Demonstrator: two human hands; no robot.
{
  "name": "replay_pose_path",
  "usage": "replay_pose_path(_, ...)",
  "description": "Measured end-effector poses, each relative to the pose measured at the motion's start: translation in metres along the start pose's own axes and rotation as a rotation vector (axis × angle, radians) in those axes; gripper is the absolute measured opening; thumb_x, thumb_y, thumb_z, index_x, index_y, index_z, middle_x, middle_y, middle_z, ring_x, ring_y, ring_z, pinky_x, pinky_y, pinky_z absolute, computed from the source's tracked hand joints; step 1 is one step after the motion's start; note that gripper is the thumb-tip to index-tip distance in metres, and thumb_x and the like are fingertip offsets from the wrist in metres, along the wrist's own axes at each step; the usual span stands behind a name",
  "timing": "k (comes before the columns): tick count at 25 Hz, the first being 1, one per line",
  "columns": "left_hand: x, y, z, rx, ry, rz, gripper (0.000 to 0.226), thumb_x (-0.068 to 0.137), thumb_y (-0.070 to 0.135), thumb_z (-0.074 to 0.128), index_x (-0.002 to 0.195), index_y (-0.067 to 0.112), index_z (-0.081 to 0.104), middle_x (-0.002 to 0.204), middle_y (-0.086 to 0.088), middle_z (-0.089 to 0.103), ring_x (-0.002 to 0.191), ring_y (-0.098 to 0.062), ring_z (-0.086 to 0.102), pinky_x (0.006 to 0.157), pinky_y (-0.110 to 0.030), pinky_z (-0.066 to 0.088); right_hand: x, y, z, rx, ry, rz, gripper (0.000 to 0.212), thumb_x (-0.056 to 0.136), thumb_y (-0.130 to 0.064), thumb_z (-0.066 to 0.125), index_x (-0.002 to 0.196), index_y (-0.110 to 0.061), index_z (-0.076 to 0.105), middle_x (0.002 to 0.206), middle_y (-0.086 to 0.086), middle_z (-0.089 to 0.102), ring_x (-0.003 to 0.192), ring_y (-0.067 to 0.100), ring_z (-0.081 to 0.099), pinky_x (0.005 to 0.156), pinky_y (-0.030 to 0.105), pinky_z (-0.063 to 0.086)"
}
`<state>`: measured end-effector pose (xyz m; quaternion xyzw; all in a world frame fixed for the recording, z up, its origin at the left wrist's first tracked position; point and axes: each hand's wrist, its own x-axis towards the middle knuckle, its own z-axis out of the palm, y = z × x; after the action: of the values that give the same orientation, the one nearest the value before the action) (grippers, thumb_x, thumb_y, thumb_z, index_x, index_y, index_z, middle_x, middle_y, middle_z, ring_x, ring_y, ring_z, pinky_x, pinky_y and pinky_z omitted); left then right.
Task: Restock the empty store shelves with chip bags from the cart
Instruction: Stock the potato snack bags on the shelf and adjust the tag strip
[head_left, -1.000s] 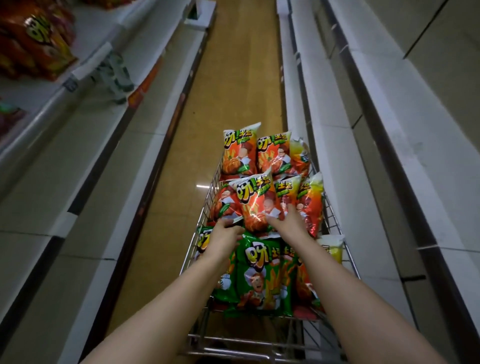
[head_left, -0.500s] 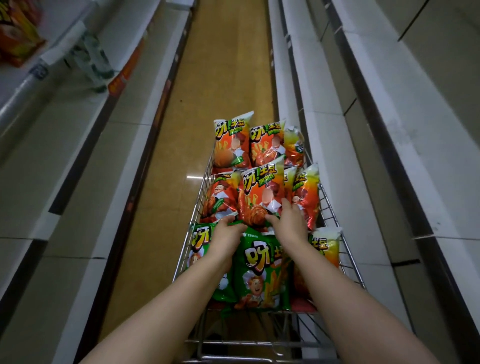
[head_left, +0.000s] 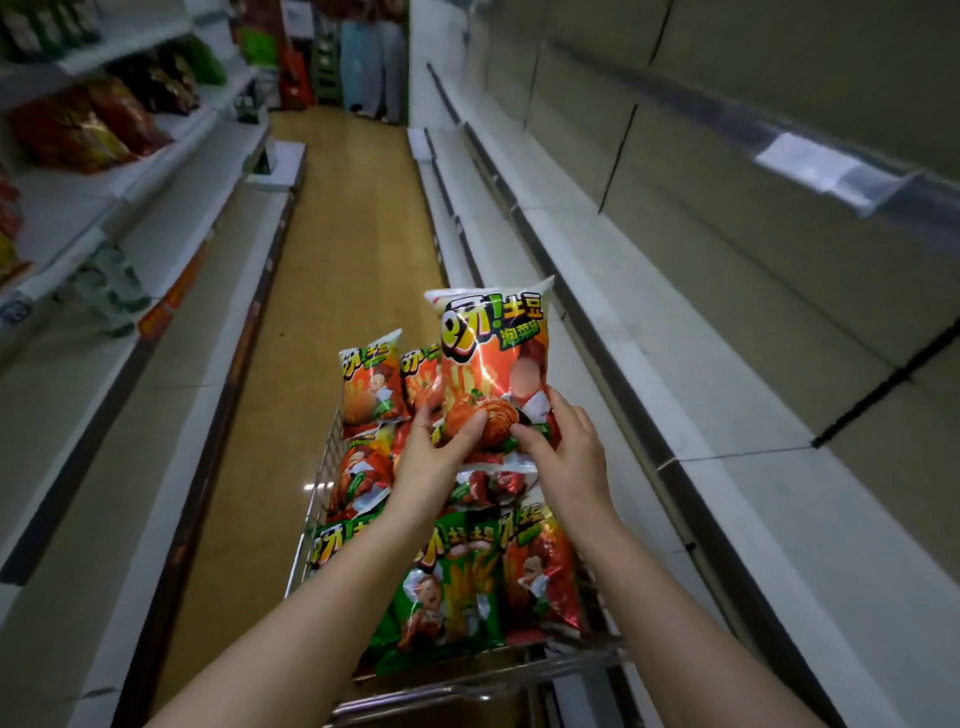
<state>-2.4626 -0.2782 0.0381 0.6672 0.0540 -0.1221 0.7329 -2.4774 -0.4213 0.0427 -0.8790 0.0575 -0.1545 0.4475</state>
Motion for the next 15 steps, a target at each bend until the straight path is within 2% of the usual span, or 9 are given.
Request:
replay_pose_path(2,-0.011,0.026,0.014,-0.001,-0.09,0.071,0.107,0.059,0.061,0.077,0.146,0.028,0.025,0.131,-0.001,0.054,0.111,-0.016,0.059,0.096,-0.032,0.049,-0.01,-0.017,-0.035,0.033,0.047,-0.057,0.05,0.088,-0.035,0.06,0.134,-0.021,0.047,0.114,0.001,0.053,0.111,0.015,0.051,0.095,0.036,0.046)
replay_pose_path(4,-0.028,0.056,0.033,0.006,-0.195,0.152,0.087,0.071,0.047,0.071,0.144,0.022,0.031,0.114,0.001,0.06,0.096,-0.009,0.063,0.076,-0.017,0.053,-0.021,-0.032,-0.077,0.031,0.13,-0.095,0.047,0.088,-0.03,0.061,0.133,-0.023,0.048,0.109,-0.001,0.052,0.107,0.014,0.051,0.092,0.034,0.047)
replay_pose_path(5,-0.037,0.069,0.045,0.007,-0.238,0.188,0.081,0.071,0.045,0.068,0.142,0.023,0.034,0.111,0.002,0.062,0.093,-0.007,0.064,0.072,-0.015,0.052,-0.027,-0.04,-0.098,0.024,0.17,-0.115,0.047,0.088,-0.028,0.062,0.133,-0.023,0.048,0.107,-0.001,0.051,0.105,0.014,0.051,0.09,0.032,0.046)
replay_pose_path(7,-0.056,0.092,0.069,-0.011,-0.317,0.233,0.075,0.066,0.046,0.068,0.133,0.028,0.041,0.104,0.005,0.066,0.088,-0.008,0.067,0.07,-0.016,0.052,-0.043,-0.054,-0.14,0.011,0.229,-0.149,0.047,0.087,-0.026,0.064,0.132,-0.024,0.05,0.103,-0.004,0.051,0.104,0.012,0.051,0.088,0.027,0.045)
replay_pose_path(9,-0.079,0.108,0.094,-0.027,-0.415,0.275,0.068,0.067,0.046,0.075,0.125,0.028,0.046,0.097,0.006,0.07,0.086,-0.011,0.07,0.073,-0.02,0.054,-0.063,-0.064,-0.18,-0.009,0.278,-0.171,0.049,0.085,-0.028,0.065,0.132,-0.026,0.05,0.105,-0.005,0.052,0.105,0.011,0.052,0.09,0.03,0.047)
replay_pose_path(11,-0.1,0.12,0.118,-0.039,-0.497,0.299,0.072,0.066,0.044,0.078,0.129,0.025,0.049,0.101,0.001,0.073,0.091,-0.017,0.071,0.081,-0.03,0.054,-0.085,-0.075,-0.213,-0.056,0.328,-0.183,0.055,0.081,-0.039,0.062,0.132,-0.026,0.05,0.111,-0.004,0.053,0.109,0.011,0.052,0.094,0.035,0.047)
replay_pose_path(13,-0.123,0.131,0.141,-0.033,-0.554,0.34,0.065,0.068,0.042,0.077,0.126,0.026,0.053,0.1,-0.001,0.073,0.089,-0.018,0.071,0.08,-0.031,0.055,-0.11,-0.085,-0.245,-0.148,0.398,-0.182,0.058,0.078,-0.046,0.058,0.131,-0.025,0.051,0.112,-0.006,0.054,0.108,0.011,0.053,0.092,0.035,0.048)
replay_pose_path(15,-0.144,0.139,0.168,-0.041,-0.637,0.347,0.059,0.069,0.042,0.076,0.12,0.02,0.058,0.099,-0.006,0.073,0.088,-0.022,0.071,0.081,-0.035,0.057,-0.137,-0.093,-0.278,-0.27,0.486,-0.144,0.048,0.081,-0.048,0.061,0.124,-0.026,0.056,0.108,-0.007,0.058,0.102,0.012,0.056,0.086,0.035,0.049)
